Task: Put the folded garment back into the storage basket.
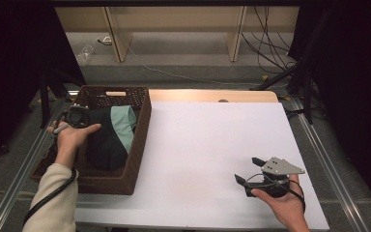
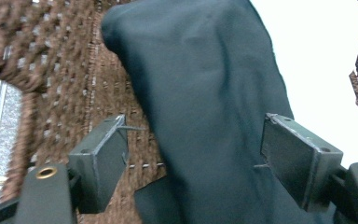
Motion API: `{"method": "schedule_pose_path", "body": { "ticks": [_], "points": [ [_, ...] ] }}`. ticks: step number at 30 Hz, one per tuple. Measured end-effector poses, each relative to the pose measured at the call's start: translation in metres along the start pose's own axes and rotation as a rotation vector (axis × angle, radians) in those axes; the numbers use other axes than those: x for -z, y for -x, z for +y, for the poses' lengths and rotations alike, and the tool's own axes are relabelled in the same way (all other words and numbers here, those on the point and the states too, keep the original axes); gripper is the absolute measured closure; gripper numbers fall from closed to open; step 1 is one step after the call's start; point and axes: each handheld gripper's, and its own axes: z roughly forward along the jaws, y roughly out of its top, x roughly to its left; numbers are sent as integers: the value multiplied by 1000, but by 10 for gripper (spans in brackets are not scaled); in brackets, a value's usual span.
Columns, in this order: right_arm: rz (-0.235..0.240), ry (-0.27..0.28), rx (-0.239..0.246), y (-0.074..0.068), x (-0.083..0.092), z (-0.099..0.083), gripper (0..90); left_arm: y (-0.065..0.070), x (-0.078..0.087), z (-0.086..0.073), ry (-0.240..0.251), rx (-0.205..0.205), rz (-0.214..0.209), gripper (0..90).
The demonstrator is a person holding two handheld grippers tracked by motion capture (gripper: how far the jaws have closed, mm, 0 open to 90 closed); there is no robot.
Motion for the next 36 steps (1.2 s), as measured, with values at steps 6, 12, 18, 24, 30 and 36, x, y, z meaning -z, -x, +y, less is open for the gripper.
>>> {"method": "schedule_pose_path", "body": {
  "ticks": [6,12,18,24,30,36],
  "points": [
    [-2,0,0,0,0,0,156,-6,15,-5,92,9,-64,220],
    [-2,2,-3,0,-1,0,156,-7,34,-12,196,-25,-131,178],
    [-2,1,0,0,0,0,156,1,53,-20,298,-61,-208,148],
    [-3,1,-1,0,0,0,156,16,67,-30,356,-60,-250,145],
    [-1,1,1,0,0,0,156,40,82,-41,401,-134,-371,128],
    [0,3,2,0,0,0,156,63,95,-48,435,-184,-455,119]
  ]
}}
